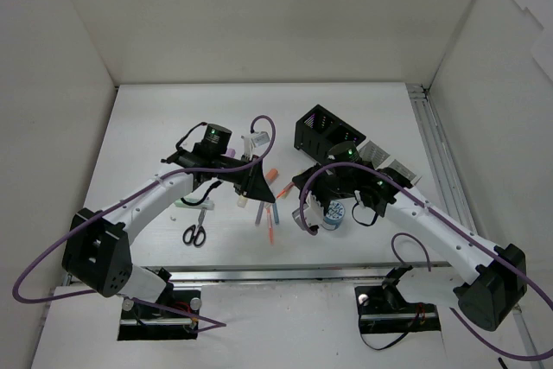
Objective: Sort the stationery into containers
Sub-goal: Close the pen cap on the pen, then place the pen in the storage box, then pick up the pen from the center of the board, then place the pen in the storage box.
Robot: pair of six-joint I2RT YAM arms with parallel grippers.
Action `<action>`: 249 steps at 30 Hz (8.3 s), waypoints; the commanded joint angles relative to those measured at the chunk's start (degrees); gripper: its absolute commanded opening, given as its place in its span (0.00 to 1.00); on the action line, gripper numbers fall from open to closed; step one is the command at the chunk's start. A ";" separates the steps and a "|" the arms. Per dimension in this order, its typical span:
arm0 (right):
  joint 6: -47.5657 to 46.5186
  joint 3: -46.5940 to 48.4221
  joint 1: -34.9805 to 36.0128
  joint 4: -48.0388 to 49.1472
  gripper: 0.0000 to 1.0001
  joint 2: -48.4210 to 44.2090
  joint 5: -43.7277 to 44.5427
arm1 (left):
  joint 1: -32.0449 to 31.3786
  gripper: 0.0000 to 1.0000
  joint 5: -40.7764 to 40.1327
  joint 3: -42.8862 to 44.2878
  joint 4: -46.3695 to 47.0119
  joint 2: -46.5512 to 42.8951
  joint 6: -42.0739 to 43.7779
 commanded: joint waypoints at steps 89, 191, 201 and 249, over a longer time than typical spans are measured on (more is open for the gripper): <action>44.48 24.44 -5.19 -7.14 0.00 23.01 -37.14 | 9.36 0.99 -31.59 3.52 10.70 -22.35 0.09; 130.36 8.45 13.70 10.53 0.75 28.98 49.51 | 12.88 0.99 -61.26 -22.59 -2.93 -39.61 -16.89; 133.44 12.23 15.29 10.35 0.44 37.51 49.68 | 12.88 0.99 -58.97 -23.30 -2.58 -39.43 -15.75; 98.11 12.24 -17.32 62.82 0.00 33.21 27.19 | 0.50 0.99 -45.87 -17.86 12.10 -18.08 -5.38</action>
